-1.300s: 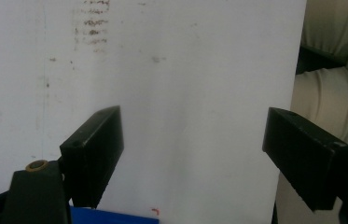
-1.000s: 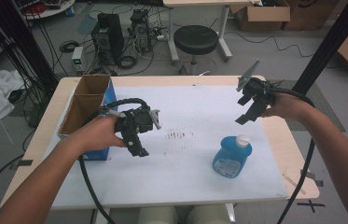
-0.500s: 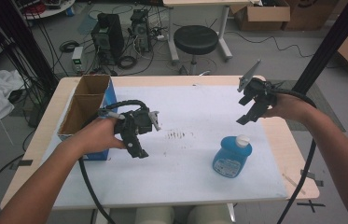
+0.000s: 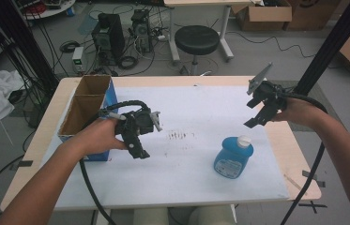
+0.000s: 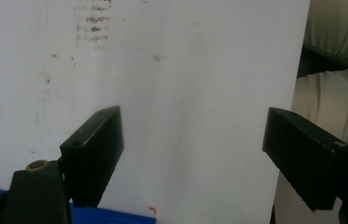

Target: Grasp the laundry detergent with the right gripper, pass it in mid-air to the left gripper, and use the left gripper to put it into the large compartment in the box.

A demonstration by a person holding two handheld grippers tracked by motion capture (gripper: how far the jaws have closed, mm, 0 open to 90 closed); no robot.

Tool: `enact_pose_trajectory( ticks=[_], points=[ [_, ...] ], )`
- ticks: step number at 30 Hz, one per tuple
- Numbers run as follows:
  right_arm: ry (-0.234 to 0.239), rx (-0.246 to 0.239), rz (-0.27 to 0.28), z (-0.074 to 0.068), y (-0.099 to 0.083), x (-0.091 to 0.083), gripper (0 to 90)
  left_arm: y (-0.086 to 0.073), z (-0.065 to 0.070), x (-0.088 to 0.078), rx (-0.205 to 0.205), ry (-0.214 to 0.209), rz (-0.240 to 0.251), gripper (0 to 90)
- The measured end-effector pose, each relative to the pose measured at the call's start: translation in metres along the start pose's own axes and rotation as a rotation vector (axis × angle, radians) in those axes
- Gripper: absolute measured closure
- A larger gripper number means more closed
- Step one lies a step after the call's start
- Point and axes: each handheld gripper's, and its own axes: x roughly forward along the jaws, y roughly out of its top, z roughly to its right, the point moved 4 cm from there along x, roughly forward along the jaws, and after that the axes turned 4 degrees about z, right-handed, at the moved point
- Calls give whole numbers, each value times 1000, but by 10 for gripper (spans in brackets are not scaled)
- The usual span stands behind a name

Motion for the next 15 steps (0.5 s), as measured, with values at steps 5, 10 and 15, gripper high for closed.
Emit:
enact_pose_trajectory(
  ticks=[5, 10, 15],
  points=[
    [-7, 5, 11, -3, -10, -5, 173, 2, -1, 2, -1, 0, -2, 211],
    [-12, 27, 21, -5, -23, -8, 171, 3, -1, 3, 2, 0, -5, 211],
    [-10, 41, 38, -12, -36, -8, 171, 4, -2, 5, -6, 0, -2, 211]
  ],
)
